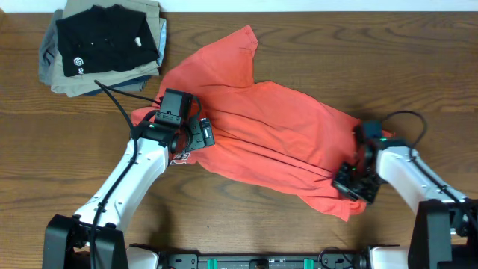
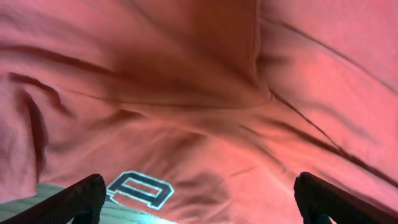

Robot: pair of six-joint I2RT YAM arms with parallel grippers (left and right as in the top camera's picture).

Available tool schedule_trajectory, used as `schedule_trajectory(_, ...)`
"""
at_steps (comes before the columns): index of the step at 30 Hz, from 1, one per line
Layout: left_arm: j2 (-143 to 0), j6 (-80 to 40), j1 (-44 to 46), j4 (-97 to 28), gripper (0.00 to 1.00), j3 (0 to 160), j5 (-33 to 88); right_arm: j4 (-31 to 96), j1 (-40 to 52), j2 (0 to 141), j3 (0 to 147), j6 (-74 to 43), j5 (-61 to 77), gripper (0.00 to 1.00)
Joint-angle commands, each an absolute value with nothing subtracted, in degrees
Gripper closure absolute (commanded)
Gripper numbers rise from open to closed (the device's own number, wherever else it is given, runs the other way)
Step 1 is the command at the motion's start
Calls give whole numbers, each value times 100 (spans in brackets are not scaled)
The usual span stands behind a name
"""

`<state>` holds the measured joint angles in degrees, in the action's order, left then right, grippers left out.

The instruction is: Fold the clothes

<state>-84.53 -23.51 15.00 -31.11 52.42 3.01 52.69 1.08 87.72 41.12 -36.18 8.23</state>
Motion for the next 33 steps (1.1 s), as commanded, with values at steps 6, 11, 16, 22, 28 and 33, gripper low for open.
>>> schedule_trajectory(6, -8497, -2294, 1479, -3124, 2, 5247, 226, 6108, -1096, 8753, 5089, -3116, -622, 99)
schedule_trajectory(11, -8497, -2294, 1479, -3124, 2, 5247, 226, 6259, -1446, 8753, 5509, -2834, -185, 99)
schedule_trajectory(16, -8497, -2294, 1479, -3103, 2, 5247, 226, 6158, -1260, 8753, 5551, -1612, 1719, 99)
schedule_trajectory(22, -8497, -2294, 1479, -3081, 2, 5247, 226, 6208, -471, 8753, 5448, -1328, 1894, 99)
schedule_trajectory(28, -8497, -2294, 1479, -3083, 2, 5247, 226, 5802, 279, 8755, 4956, -2141, 1594, 98)
schedule_trajectory(33, -8497, -2294, 1479, -3081, 2, 5247, 226, 5290, 373, 8755, 4453, -2438, 1577, 97)
